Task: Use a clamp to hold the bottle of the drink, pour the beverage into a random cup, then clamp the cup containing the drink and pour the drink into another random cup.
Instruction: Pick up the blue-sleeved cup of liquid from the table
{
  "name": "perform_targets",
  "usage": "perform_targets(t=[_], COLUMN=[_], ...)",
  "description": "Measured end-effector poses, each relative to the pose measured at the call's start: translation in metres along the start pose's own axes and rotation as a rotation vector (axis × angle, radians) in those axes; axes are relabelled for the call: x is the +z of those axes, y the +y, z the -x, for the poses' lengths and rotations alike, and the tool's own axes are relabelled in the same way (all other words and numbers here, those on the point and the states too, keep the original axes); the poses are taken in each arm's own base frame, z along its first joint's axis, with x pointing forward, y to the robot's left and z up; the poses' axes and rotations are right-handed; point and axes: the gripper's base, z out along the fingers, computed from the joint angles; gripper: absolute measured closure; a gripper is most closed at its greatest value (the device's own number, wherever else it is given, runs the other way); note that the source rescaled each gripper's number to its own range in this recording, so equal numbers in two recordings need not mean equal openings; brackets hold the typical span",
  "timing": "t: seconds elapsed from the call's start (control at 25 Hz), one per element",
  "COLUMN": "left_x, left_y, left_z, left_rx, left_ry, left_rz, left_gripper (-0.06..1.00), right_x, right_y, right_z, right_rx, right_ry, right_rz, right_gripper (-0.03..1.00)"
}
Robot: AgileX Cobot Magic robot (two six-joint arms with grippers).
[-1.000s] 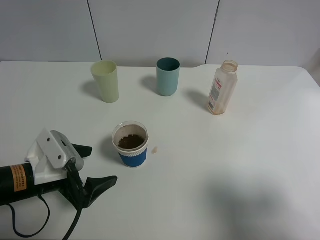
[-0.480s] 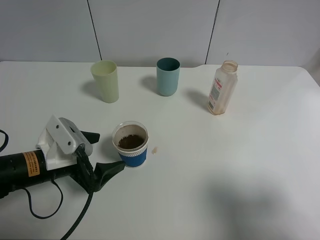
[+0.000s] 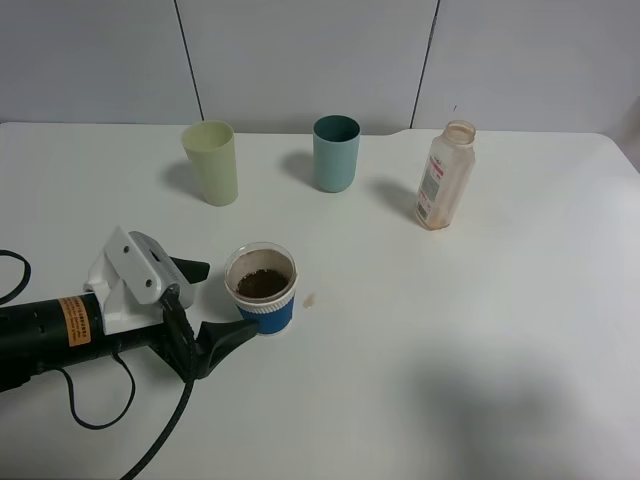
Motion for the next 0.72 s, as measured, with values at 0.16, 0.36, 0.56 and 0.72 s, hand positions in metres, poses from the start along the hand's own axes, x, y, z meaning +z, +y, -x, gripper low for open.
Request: perform_targets(t=[0.16,0.36,0.56,0.72], left_x=[0.002,0.002,0.002,0.0045], left_y=[-0.0009,-0.0014,-0.0019,-0.0009], left_z=[-0.0043,-0.0044,-0.0044,-0.0024], left_rx=[-0.003,-0.002,0.0,0.006], left_ry=[0.021,0.021,0.021,0.012], left_rz=[-0.018,-0.023,-0.028,-0.031], left_gripper=[-0.06,-0.06,-0.06,-0.06], right_x=[0.0,0.0,0.0,0.0], right_y=[0.0,0.0,0.0,0.0], right_z=[0.0,0.0,0.0,0.0], right_rx=[0.0,0.0,0.0,0.0], right_ry=[0.0,0.0,0.0,0.0], right_rz=[0.0,0.0,0.0,0.0], right_gripper=[-0.03,-0.03,-0.03,-0.03])
